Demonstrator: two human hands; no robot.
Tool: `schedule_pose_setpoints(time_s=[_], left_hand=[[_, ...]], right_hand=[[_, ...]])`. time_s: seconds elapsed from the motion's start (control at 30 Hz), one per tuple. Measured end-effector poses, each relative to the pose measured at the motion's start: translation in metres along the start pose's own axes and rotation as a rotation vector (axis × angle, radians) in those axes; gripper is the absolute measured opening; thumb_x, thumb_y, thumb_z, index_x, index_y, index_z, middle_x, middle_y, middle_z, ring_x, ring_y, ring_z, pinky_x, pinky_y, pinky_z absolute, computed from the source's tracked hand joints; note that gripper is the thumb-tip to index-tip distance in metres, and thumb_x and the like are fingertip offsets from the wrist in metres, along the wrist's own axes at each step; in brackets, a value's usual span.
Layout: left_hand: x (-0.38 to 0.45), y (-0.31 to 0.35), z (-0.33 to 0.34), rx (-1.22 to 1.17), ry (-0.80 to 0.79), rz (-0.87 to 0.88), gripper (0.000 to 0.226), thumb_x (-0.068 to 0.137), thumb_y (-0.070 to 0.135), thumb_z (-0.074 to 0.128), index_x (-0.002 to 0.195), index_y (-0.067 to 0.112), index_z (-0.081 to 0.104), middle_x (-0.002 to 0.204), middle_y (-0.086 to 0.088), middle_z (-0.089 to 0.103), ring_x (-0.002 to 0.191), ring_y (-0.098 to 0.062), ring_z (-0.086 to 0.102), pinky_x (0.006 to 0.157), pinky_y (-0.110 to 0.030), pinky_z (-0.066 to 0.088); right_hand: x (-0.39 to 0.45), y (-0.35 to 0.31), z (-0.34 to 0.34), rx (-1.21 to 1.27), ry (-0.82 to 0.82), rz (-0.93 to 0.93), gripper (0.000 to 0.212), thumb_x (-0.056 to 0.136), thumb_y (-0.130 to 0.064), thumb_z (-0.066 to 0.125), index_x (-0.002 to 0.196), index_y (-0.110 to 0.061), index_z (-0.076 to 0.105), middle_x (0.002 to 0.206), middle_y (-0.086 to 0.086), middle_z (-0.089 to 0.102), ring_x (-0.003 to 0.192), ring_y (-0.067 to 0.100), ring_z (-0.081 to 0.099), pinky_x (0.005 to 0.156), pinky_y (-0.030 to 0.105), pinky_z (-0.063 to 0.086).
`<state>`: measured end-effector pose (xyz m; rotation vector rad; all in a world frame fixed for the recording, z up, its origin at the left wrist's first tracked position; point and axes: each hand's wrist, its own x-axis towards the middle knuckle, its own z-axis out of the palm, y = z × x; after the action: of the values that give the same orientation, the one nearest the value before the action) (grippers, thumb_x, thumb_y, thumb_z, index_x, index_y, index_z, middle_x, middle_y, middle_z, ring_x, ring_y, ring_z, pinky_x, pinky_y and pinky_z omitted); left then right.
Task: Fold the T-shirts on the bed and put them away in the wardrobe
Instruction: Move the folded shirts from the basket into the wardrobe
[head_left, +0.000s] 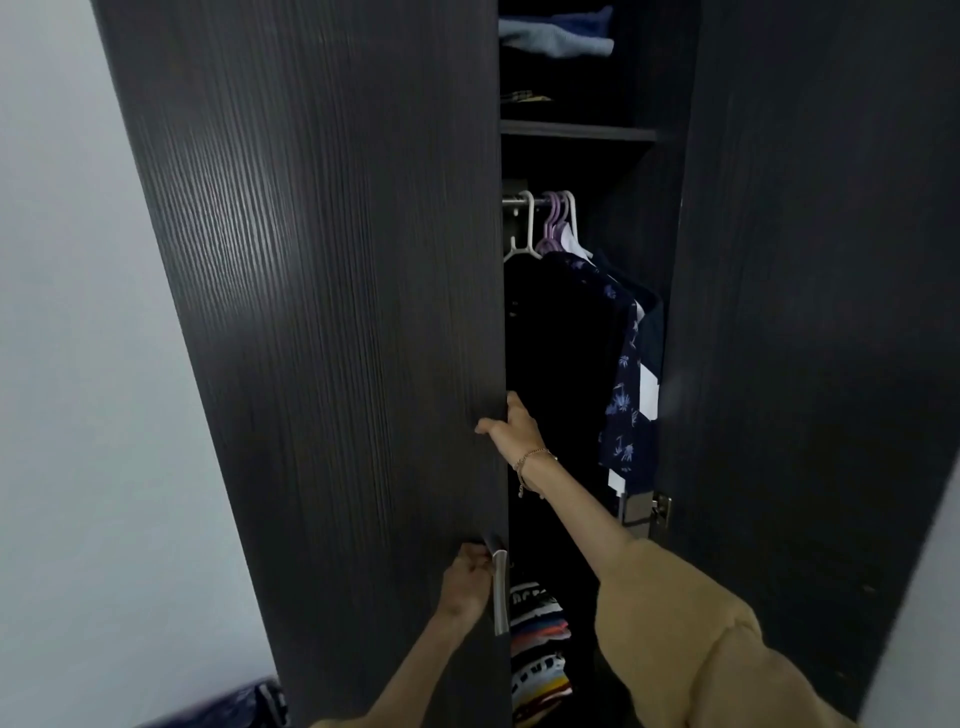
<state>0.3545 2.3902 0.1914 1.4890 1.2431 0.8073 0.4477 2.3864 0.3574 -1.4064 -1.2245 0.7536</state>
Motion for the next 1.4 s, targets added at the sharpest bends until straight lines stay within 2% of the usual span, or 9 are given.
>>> schedule_pose_setpoints(time_s=[0.27, 0.43, 0.73, 0.87, 0.97, 1.07, 1.17, 1.27, 1.4], left_hand=[[-0.040, -0.005, 0.004, -0.012, -0.040, 0.028, 0.019, 0.099, 0.022, 0.045, 0.082, 0.017, 0.050, 0.082, -0.001, 0.056, 0.079, -0.016, 0.052, 0.078, -0.029, 0.042], [-0.092, -0.009, 0.005, 0.100, 0.001, 0.056, 0.019, 0.099, 0.032, 0.045, 0.092, 0.016, 0.051, 0.088, 0.003, 0.056, 0.082, -0.014, 0.052, 0.075, -0.027, 0.039], [-0.176, -0.029, -0.020, 0.038, 0.066, 0.034, 0.020, 0.098, 0.020, 0.049, 0.078, 0.018, 0.053, 0.082, 0.002, 0.061, 0.091, -0.024, 0.060, 0.083, -0.032, 0.044], [-0.197, -0.046, -0.042, -0.016, 0.108, -0.012, 0.019, 0.094, 0.013, 0.052, 0.076, 0.016, 0.055, 0.081, -0.002, 0.062, 0.097, -0.034, 0.062, 0.088, -0.041, 0.044], [-0.216, -0.060, -0.062, -0.036, 0.149, -0.006, 0.021, 0.093, 0.013, 0.054, 0.073, 0.017, 0.055, 0.076, -0.001, 0.061, 0.091, -0.032, 0.061, 0.083, -0.038, 0.042], [-0.214, -0.092, -0.090, -0.061, 0.149, 0.000, 0.014, 0.075, 0.029, 0.060, 0.070, 0.017, 0.055, 0.072, -0.001, 0.059, 0.085, -0.025, 0.056, 0.084, -0.044, 0.043], [-0.236, -0.094, -0.120, -0.007, 0.135, 0.008, 0.021, 0.087, 0.014, 0.062, 0.069, 0.016, 0.052, 0.070, -0.002, 0.056, 0.084, -0.022, 0.051, 0.072, -0.034, 0.035], [-0.270, -0.078, -0.145, 0.019, 0.149, -0.001, 0.027, 0.094, 0.000, 0.050, 0.070, 0.013, 0.050, 0.070, -0.004, 0.055, 0.079, -0.022, 0.051, 0.066, -0.030, 0.034], [-0.281, -0.086, -0.177, 0.099, 0.094, -0.033, 0.026, 0.098, 0.008, 0.044, 0.075, 0.019, 0.049, 0.083, -0.008, 0.059, 0.099, -0.032, 0.060, 0.070, -0.032, 0.036]], right_hand=[[-0.051, 0.004, -0.021, -0.005, -0.014, -0.142, 0.040, 0.098, -0.018, 0.046, 0.137, -0.010, 0.040, 0.134, 0.006, 0.051, 0.120, 0.014, 0.048, 0.094, 0.016, 0.037], [-0.098, 0.004, -0.028, -0.064, 0.041, -0.228, 0.035, 0.099, -0.015, 0.044, 0.133, -0.006, 0.047, 0.127, 0.008, 0.056, 0.115, 0.014, 0.052, 0.086, 0.008, 0.037], [-0.188, -0.017, -0.018, -0.286, 0.069, -0.284, 0.032, 0.095, -0.015, 0.054, 0.123, 0.000, 0.054, 0.112, 0.016, 0.062, 0.103, 0.027, 0.061, 0.090, 0.032, 0.050], [-0.223, -0.026, 0.000, -0.367, 0.085, -0.309, 0.040, 0.093, -0.021, 0.057, 0.129, -0.003, 0.051, 0.116, 0.017, 0.061, 0.106, 0.027, 0.061, 0.091, 0.034, 0.051], [-0.255, -0.034, 0.017, -0.472, 0.085, -0.386, 0.048, 0.094, -0.025, 0.054, 0.138, -0.009, 0.042, 0.118, 0.015, 0.060, 0.108, 0.025, 0.060, 0.089, 0.030, 0.051], [-0.282, -0.043, 0.039, -0.518, 0.085, -0.472, 0.065, 0.095, -0.027, 0.052, 0.149, -0.020, 0.018, 0.121, 0.015, 0.059, 0.111, 0.024, 0.058, 0.094, 0.030, 0.046], [-0.302, -0.051, 0.070, -0.596, 0.103, -0.537, 0.074, 0.096, -0.031, 0.050, 0.144, -0.027, -0.006, 0.109, 0.013, 0.062, 0.098, 0.024, 0.060, 0.088, 0.034, 0.051], [-0.320, -0.059, 0.104, -0.619, 0.134, -0.540, 0.077, 0.096, -0.030, 0.050, 0.142, -0.028, -0.012, 0.101, 0.012, 0.061, 0.087, 0.024, 0.061, 0.078, 0.035, 0.053], [-0.337, -0.074, 0.142, -0.659, 0.181, -0.488, 0.080, 0.096, -0.030, 0.051, 0.139, -0.030, -0.016, 0.097, 0.011, 0.061, 0.082, 0.022, 0.062, 0.075, 0.034, 0.054]])
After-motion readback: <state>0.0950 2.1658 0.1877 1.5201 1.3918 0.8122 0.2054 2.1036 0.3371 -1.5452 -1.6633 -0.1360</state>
